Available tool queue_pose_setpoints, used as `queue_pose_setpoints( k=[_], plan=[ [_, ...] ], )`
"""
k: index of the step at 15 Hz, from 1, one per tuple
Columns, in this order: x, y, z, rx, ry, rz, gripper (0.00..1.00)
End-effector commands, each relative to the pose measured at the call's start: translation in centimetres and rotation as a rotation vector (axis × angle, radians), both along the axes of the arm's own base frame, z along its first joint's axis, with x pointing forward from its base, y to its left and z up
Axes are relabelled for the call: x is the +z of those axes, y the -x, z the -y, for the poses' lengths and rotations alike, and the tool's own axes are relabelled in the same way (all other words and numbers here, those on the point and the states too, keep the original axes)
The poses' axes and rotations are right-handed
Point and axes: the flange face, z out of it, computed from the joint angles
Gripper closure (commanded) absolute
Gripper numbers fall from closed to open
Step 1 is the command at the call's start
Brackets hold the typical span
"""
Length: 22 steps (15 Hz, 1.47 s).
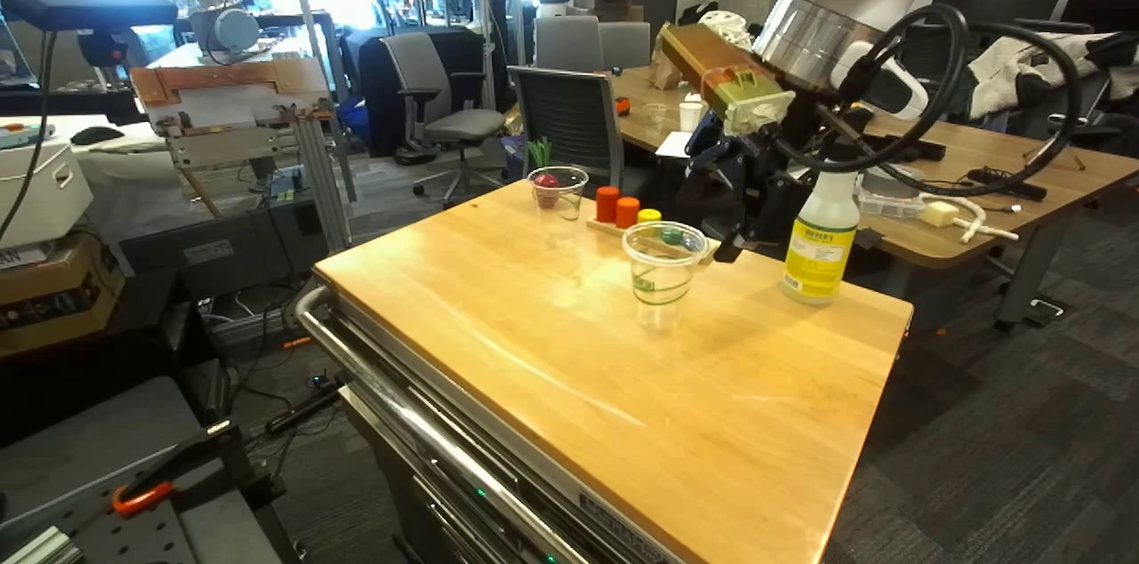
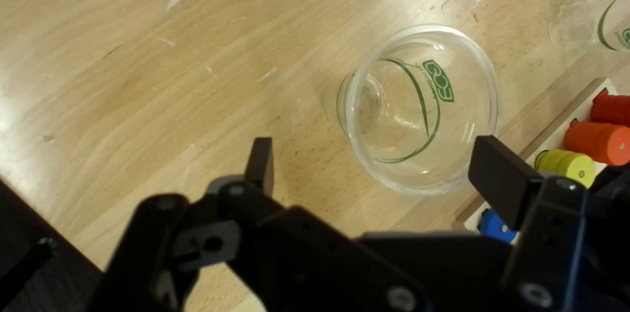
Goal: Stack up the three plastic cups on the table.
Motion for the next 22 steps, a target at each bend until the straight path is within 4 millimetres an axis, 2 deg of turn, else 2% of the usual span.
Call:
queue_pose_setpoints(
  k=[1,6,10,11,13,17,22],
  plan=[
    [-1.0,-0.9,0.1,-0.017,0.028,-0.01,0.0],
    [-2.8,-2.2,-0.9,-0.006,0.057,0.018,0.0],
    [-4.6,-2.5,-1.4,-0.011,0.094,0.001,0.01],
    [-5.0,-2.5,-1.5,-0.014,0.096,-0.003,0.25],
    [-5.6,-2.5,-1.6,-0.016,0.103,-0.007,0.29],
    [-6.1,-2.5,-1.7,-0.02,0.111,-0.002,0.62],
    [-5.2,-2.8,-1.8,-0.024,0.118,0.031,0.99]
  ],
)
